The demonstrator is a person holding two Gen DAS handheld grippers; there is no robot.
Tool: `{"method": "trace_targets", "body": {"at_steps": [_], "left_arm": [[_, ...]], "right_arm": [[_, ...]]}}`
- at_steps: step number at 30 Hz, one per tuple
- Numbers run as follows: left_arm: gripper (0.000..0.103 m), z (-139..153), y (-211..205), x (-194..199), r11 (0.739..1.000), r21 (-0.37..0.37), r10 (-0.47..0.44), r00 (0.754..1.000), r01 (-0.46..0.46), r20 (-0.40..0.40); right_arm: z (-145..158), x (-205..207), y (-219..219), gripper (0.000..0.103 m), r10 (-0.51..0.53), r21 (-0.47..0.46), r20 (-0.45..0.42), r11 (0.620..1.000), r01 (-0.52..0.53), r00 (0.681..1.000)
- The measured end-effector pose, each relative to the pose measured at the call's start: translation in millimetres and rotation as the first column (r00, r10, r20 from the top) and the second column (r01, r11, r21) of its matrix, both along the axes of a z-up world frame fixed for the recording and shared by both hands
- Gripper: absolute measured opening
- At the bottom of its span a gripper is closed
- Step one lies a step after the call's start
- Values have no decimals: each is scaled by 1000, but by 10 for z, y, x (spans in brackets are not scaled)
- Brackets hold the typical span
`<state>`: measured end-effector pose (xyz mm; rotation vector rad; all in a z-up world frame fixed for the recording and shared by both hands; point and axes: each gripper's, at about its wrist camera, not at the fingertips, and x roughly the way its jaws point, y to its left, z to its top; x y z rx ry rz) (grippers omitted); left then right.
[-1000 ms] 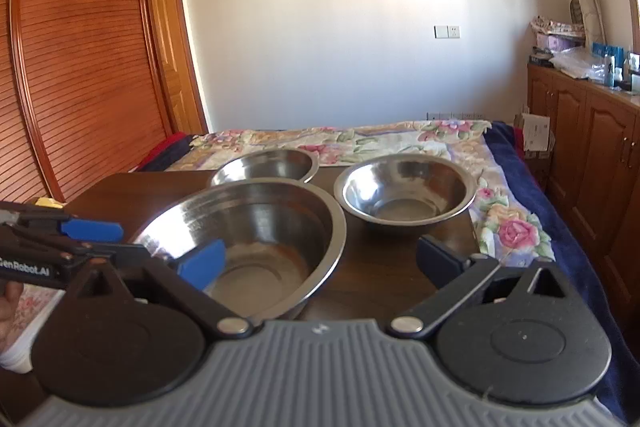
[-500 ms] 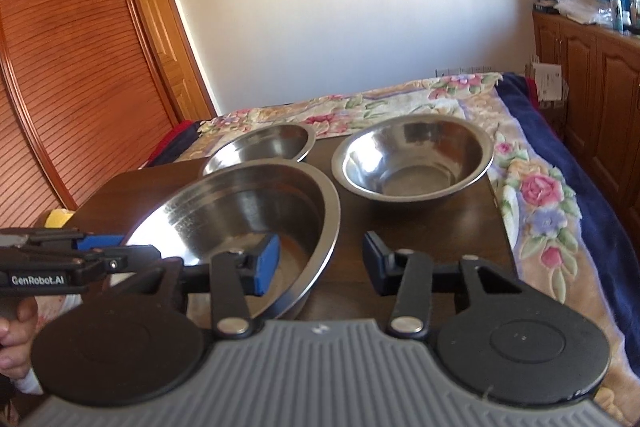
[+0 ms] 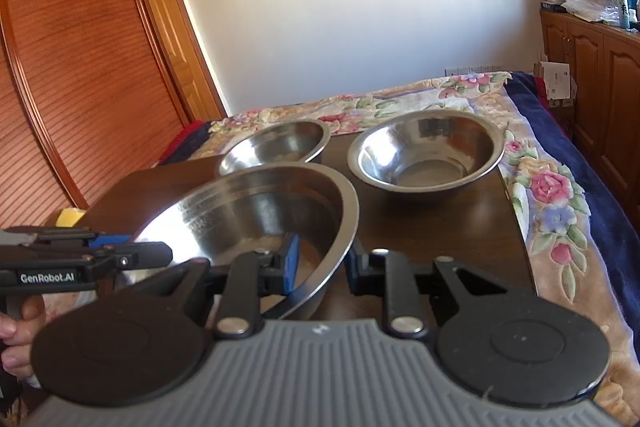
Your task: Organize plates and bowls
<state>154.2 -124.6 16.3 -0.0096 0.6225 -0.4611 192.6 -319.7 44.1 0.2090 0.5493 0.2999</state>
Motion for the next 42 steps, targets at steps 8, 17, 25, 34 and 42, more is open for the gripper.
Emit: {"method": "trace_targets", "body": {"at_steps": [8,17,25,34,42], "left_arm": [[34,90,90,-184,1000,-9,-16,999,16,28],[34,126,188,-364,1000,-10,-25,999,26,43],[34,119,292,-529,999,-7,-34,999,34,40],[34,-14,355,-730,998,4,-56,998,56,10],[34,-80,395,-824,998,9,-65,998,65,-2]], "right_arm": [[52,-181,36,26,2,18,20,1000,-3,1000],[115,-360,129,27,3,20,37,1000,-4,999],[63,-511,227,27,8,19,27,1000,-8,1000],[13,-729,305,27,3,1,17,1000,-4,1000],[-31,-866,373,27,2,-18,8,1000,-2,1000]]}}
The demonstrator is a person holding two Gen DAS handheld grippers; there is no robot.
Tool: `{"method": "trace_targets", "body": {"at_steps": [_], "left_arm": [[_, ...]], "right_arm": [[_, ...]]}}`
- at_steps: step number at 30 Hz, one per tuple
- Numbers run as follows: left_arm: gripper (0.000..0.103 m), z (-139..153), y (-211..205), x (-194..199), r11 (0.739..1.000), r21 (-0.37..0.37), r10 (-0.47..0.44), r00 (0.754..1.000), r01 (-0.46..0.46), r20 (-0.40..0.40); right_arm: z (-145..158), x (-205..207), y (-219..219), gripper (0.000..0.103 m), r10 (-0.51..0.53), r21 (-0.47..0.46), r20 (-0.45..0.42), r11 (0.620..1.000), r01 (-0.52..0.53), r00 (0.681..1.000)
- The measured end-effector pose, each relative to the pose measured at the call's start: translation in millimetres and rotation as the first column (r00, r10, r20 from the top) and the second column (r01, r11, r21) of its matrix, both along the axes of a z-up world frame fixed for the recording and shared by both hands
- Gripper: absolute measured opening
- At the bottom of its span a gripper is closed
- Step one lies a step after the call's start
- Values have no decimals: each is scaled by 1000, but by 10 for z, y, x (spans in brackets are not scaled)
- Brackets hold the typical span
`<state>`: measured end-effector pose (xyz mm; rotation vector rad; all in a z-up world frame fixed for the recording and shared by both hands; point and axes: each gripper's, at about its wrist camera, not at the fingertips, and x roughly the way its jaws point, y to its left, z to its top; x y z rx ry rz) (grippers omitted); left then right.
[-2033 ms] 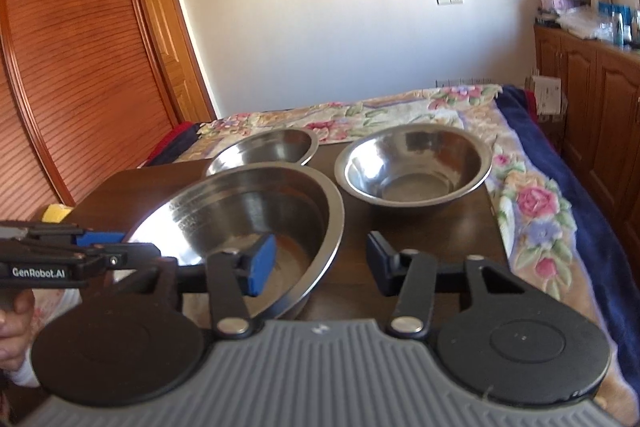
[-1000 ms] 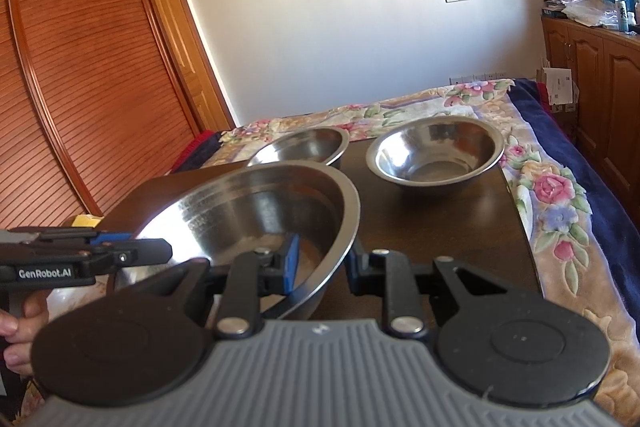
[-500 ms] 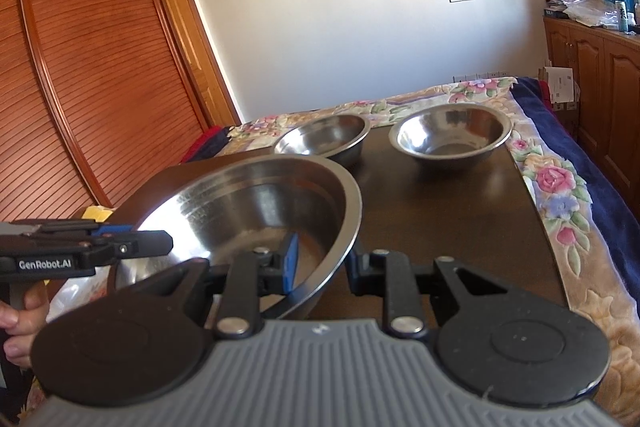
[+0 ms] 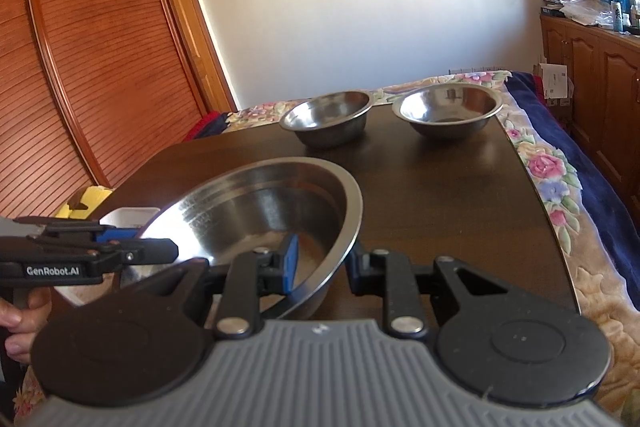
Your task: Organize plates and bowls
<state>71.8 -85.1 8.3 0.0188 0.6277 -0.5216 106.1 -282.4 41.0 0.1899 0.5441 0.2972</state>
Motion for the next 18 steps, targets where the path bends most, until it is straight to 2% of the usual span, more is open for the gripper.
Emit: {"method": "trace_targets", "body": {"at_steps": [18], "left_arm": [[34,-62,-21,-79,1000,17,-13,1000,13,-1]], "right_arm": [[-90,-136,-8,27,-1,18,-18,1000,2,1000]]}}
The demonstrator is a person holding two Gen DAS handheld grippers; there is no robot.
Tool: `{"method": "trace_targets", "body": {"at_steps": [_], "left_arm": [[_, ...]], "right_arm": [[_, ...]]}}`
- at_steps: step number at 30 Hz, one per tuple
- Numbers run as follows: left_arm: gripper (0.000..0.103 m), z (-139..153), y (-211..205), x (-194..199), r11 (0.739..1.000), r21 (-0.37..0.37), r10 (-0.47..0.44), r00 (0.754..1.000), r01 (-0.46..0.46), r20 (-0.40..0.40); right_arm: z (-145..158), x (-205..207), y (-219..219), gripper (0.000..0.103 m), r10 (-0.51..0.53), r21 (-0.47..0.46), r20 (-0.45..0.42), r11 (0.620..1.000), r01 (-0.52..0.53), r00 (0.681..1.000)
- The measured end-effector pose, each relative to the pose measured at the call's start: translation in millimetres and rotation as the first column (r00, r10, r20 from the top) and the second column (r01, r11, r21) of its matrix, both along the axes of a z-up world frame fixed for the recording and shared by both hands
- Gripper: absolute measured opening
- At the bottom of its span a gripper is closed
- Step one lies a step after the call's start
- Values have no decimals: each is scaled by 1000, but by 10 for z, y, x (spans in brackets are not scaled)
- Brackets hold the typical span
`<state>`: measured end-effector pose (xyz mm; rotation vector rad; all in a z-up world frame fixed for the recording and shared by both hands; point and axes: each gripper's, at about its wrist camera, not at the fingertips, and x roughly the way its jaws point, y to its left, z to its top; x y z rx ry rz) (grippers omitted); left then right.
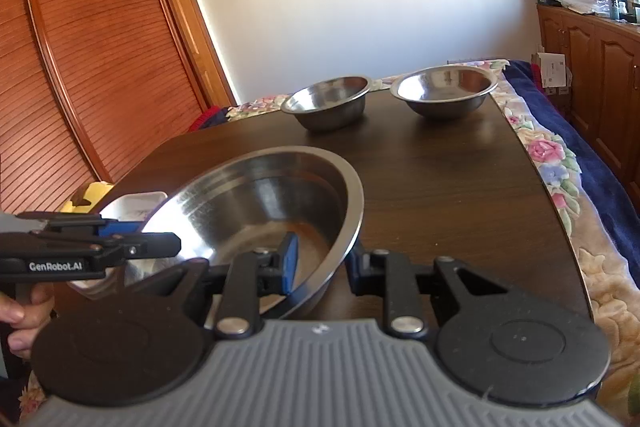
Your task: Organize plates and bowls
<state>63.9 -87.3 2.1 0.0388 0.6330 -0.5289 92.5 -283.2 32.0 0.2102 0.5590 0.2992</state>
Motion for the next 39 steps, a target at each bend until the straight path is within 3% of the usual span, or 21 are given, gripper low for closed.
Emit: {"method": "trace_targets", "body": {"at_steps": [4,6,8,10,14,18,24,30,33,39], "left_arm": [[35,-9,11,0,1000,-5,5,1000,-5,2],[42,-16,16,9,1000,-2,17,1000,-17,2],[59,-22,23,10,1000,2,29,1000,-29,0],[66,-16,46,23,999,-6,39,999,-40,-1],[69,22,81,49,999,-14,47,999,-47,6],[71,54,103,87,998,-16,58,998,-58,15],[78,129,129,127,998,-29,65,997,-64,37],[86,238,144,190,997,-39,68,995,-65,68],[88,300,147,244,997,-36,72,994,-69,84],[90,472,113,413,997,-28,75,990,-72,122]], "right_arm": [[1,-3,14,28,3,-3,2,1000,-3,1000],[1,1,17,28,6,-2,1,1000,-6,1000],[-1,6,16,38,7,-3,-2,1000,-7,1000],[5,2,11,39,11,1,3,1000,-11,1000],[42,-7,-29,49,-7,-6,19,1000,7,1000],[112,25,-103,50,-26,-15,37,1000,27,999],[204,109,-178,61,-37,-41,58,998,39,998],[310,199,-238,77,-42,-68,80,997,47,996],[371,249,-259,90,-42,-82,97,995,51,994],[502,418,-279,92,-20,-115,113,993,33,993]]}}
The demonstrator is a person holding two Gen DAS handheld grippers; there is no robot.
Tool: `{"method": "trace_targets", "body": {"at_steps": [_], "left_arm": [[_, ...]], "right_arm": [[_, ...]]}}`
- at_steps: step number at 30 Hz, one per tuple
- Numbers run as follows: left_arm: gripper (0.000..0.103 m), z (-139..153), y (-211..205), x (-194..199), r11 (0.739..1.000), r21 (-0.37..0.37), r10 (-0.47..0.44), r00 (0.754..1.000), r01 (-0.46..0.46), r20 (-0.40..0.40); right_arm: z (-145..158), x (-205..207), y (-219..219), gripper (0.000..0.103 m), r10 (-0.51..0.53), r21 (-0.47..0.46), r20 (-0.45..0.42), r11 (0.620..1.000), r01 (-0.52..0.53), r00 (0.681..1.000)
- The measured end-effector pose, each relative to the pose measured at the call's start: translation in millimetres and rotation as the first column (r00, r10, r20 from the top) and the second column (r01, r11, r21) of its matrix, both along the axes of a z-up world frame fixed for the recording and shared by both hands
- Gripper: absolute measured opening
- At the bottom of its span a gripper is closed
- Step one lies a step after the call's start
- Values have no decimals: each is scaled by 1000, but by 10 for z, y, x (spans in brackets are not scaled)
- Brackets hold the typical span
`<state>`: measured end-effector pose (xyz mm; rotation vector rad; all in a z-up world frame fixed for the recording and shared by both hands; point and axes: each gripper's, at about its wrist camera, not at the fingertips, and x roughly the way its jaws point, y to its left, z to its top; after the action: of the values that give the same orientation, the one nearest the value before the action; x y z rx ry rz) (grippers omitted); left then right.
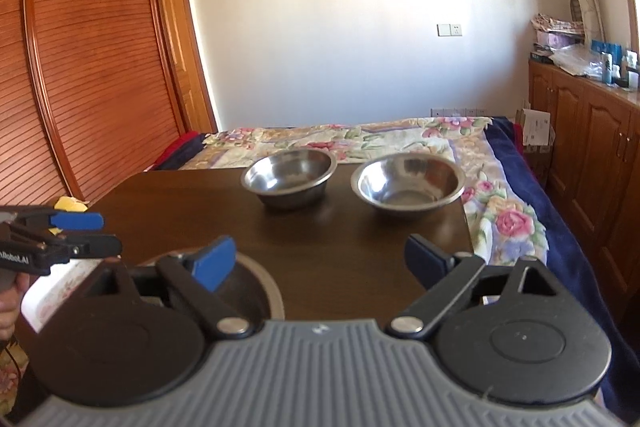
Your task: Organize plates and bowls
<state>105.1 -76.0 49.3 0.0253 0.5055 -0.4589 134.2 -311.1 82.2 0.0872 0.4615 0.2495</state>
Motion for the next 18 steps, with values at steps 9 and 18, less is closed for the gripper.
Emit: {"method": "trace_targets", "body": {"at_steps": [9,18], "left_arm": [[90,89,-127,344,1000,14,-6,1000,6,11],[90,-3,-155,868,999,47,21,1000,-21,14]], "right_arm": [[208,342,17,92,45,-33,30,998,-44,999],[204,695,75,91,86,-40,23,996,-85,996]]}}
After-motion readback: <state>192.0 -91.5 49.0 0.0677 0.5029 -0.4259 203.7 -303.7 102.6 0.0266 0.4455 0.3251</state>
